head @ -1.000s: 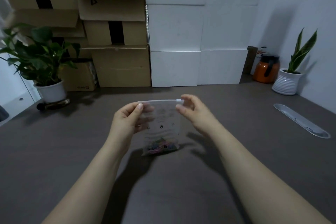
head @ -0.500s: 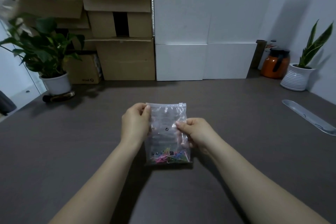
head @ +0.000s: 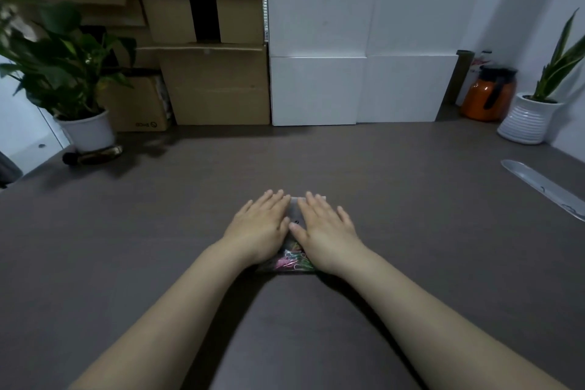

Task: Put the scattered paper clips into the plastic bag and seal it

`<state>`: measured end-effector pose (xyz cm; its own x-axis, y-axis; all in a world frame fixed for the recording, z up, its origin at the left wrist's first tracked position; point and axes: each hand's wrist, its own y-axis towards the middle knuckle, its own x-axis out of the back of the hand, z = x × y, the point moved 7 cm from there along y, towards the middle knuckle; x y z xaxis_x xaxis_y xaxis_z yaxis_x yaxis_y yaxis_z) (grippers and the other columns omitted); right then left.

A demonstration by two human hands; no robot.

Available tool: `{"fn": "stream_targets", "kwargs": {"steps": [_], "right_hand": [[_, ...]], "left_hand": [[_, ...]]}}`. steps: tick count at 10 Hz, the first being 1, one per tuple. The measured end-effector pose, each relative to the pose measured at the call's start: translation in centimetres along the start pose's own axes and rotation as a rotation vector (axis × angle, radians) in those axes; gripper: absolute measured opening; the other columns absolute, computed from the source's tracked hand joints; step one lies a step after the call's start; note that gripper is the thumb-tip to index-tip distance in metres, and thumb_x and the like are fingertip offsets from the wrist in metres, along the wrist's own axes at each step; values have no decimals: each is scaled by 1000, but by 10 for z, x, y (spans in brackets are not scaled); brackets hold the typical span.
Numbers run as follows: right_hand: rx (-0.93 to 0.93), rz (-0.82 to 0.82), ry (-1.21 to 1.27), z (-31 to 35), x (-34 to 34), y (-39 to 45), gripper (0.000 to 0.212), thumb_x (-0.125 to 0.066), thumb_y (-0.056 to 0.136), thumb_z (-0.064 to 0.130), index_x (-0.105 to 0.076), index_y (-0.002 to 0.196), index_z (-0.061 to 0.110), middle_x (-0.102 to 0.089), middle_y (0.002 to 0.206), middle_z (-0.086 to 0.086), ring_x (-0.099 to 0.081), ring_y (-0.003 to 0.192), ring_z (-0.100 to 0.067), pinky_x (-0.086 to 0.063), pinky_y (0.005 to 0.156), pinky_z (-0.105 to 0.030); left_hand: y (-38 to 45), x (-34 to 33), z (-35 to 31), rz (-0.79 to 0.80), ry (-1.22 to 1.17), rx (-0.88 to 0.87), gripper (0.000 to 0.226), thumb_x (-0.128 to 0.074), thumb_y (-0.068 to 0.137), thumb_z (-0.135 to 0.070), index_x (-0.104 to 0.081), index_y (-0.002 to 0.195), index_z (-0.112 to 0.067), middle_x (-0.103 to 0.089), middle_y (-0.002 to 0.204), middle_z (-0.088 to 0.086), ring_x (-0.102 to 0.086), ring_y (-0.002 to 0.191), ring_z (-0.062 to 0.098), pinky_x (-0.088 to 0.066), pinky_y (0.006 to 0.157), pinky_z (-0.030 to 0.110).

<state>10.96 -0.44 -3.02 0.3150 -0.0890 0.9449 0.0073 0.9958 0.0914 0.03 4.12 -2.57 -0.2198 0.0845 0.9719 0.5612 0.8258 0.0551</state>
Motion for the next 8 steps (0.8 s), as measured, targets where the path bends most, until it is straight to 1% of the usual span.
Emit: {"fn": "stream_targets", "kwargs": {"steps": [1, 3, 6, 7, 8], "right_hand": [[-12, 91, -47, -9, -9, 4, 65, -18, 91, 54, -6, 148, 24, 1, 159, 6, 6, 144, -6, 5, 115, -42], [-62, 196, -59, -13, -16, 6, 69, -13, 89, 58, -4, 148, 24, 5, 159, 8, 9, 144, -5, 7, 116, -43], [-91, 215, -48, -14, -16, 4, 69, -15, 88, 59, -3, 148, 25, 6, 159, 9, 10, 143, -4, 9, 115, -45], [-96, 239, -32, -13, -16, 4, 70, -15, 88, 60, -2, 148, 26, 6, 159, 9, 11, 143, -4, 9, 115, -46], [-73, 206, 55, -12, -9, 7, 70, -19, 88, 63, -3, 147, 30, 4, 159, 10, 9, 143, -4, 8, 114, -45]], "left_hand": [[-4, -15, 8, 90, 36, 29, 56, -22, 102, -43, -12, 155, -26, -5, 165, -8, -2, 150, 9, -5, 120, 38], [-6, -18, 10, 97, 86, 51, 58, -14, 101, -48, -6, 155, -29, 1, 165, -10, 2, 150, 6, 0, 119, 40], [-5, -21, 12, 136, 82, 64, 59, -13, 100, -50, -1, 155, -31, 7, 164, -11, 8, 149, 5, 4, 118, 45], [-7, -22, 13, 141, 50, 72, 61, -13, 100, -51, 1, 155, -30, 9, 164, -11, 9, 149, 5, 5, 118, 44], [-6, -15, 11, 115, -48, 62, 60, -15, 100, -52, 4, 154, -32, 9, 163, -12, 10, 149, 5, 5, 118, 42]]}}
